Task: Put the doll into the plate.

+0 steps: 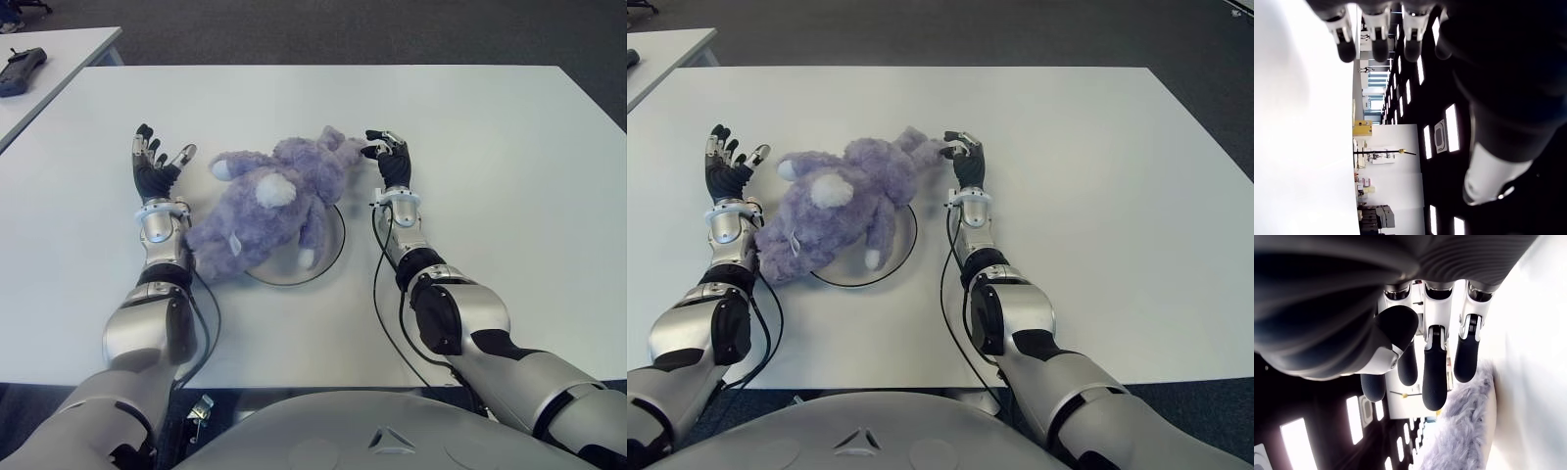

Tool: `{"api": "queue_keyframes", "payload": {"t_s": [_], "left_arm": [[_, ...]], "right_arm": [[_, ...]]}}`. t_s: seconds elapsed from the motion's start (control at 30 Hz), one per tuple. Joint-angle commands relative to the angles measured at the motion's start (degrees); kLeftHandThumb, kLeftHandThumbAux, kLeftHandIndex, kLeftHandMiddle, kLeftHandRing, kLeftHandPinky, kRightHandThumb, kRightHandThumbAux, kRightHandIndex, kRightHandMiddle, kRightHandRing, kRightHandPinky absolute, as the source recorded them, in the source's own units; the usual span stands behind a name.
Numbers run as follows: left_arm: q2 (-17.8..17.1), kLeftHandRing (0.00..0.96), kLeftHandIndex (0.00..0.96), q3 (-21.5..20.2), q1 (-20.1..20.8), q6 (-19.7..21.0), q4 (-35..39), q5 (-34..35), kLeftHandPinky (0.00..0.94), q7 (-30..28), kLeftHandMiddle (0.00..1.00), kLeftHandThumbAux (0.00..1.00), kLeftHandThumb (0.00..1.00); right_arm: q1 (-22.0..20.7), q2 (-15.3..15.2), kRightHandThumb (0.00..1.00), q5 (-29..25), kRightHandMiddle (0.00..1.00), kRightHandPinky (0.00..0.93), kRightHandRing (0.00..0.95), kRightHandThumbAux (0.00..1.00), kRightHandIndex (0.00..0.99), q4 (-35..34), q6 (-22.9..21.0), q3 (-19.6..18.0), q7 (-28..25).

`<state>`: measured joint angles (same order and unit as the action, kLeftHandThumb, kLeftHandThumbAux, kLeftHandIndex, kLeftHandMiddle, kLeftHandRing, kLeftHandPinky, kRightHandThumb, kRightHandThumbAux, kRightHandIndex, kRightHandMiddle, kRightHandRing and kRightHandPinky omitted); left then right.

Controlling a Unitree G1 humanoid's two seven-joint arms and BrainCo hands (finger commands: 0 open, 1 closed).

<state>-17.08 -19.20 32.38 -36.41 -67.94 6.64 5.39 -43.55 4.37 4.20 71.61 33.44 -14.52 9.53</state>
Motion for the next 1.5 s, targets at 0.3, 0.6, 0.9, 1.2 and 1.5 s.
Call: {"api": "queue_keyframes", "payload": {"t_s": [0.3,0.6,0.9,1.2,1.5], "left_arm": [[11.2,0.064,0.019,1.6,-15.8,0.6,-7.8,-1.8,0.080,1.7,0.070,0.850,0.000],[11.1,0.066,0.020,1.7,-15.7,0.8,-7.8,-1.9,0.087,1.8,0.069,0.840,0.000],[10.8,0.064,0.020,2.8,-15.6,1.7,-7.9,-3.0,0.079,2.7,0.067,0.827,0.000],[10.4,0.062,0.023,4.1,-15.1,3.6,-8.0,-4.0,0.105,3.9,0.061,0.794,0.000],[10.5,0.069,0.029,4.1,-14.7,5.0,-8.0,-3.1,0.113,3.7,0.058,0.772,0.000]], "right_arm": [[12.0,8.0,1.000,-1.4,0.303,0.350,0.517,0.694,0.437,6.1,-4.7,-0.5,0.3],[12.0,8.0,1.000,-1.4,0.301,0.409,0.464,0.687,0.438,6.1,-4.8,-0.5,0.5],[12.0,7.9,1.000,-1.6,0.313,0.355,0.508,0.693,0.436,6.1,-4.9,-0.6,0.2],[12.0,7.8,1.000,-1.4,0.295,0.379,0.473,0.692,0.434,6.1,-5.1,-0.5,0.1],[11.8,7.7,0.951,-1.3,0.233,0.225,0.440,0.686,0.425,6.2,-5.5,-0.4,0.8]]}}
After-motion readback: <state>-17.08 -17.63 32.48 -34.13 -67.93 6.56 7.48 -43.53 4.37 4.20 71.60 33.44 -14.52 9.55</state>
